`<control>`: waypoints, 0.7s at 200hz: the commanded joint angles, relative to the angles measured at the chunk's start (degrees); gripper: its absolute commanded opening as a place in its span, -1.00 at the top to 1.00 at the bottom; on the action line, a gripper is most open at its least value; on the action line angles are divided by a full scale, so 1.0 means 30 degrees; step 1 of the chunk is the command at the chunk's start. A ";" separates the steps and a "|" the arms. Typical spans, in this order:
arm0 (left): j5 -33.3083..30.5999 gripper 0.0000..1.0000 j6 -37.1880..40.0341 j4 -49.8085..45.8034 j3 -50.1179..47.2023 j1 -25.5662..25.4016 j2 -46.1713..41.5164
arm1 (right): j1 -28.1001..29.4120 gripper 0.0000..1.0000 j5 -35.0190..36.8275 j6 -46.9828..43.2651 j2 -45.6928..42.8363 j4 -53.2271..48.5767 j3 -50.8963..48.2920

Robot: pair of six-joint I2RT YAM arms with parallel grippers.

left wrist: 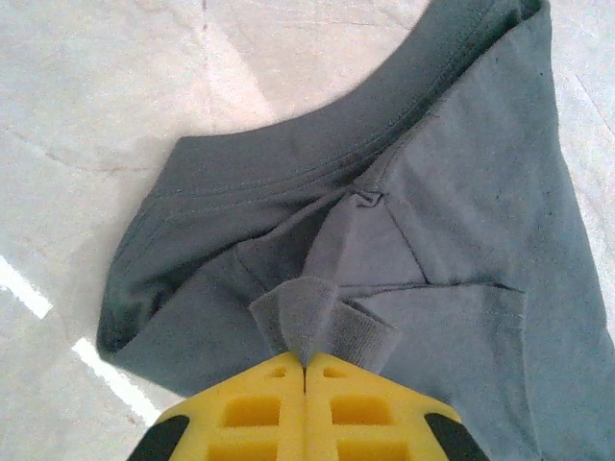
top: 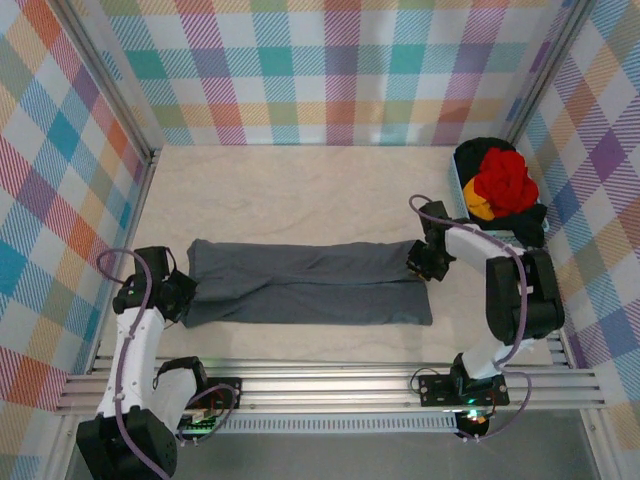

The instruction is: Fold and stack the t-shirts

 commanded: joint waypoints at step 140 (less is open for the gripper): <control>-0.2996 1.00 -0.3810 -0.3918 0.0940 -0.1717 -0.1394 | 0.0026 0.64 0.0968 0.0238 0.1221 -0.1148 0.1552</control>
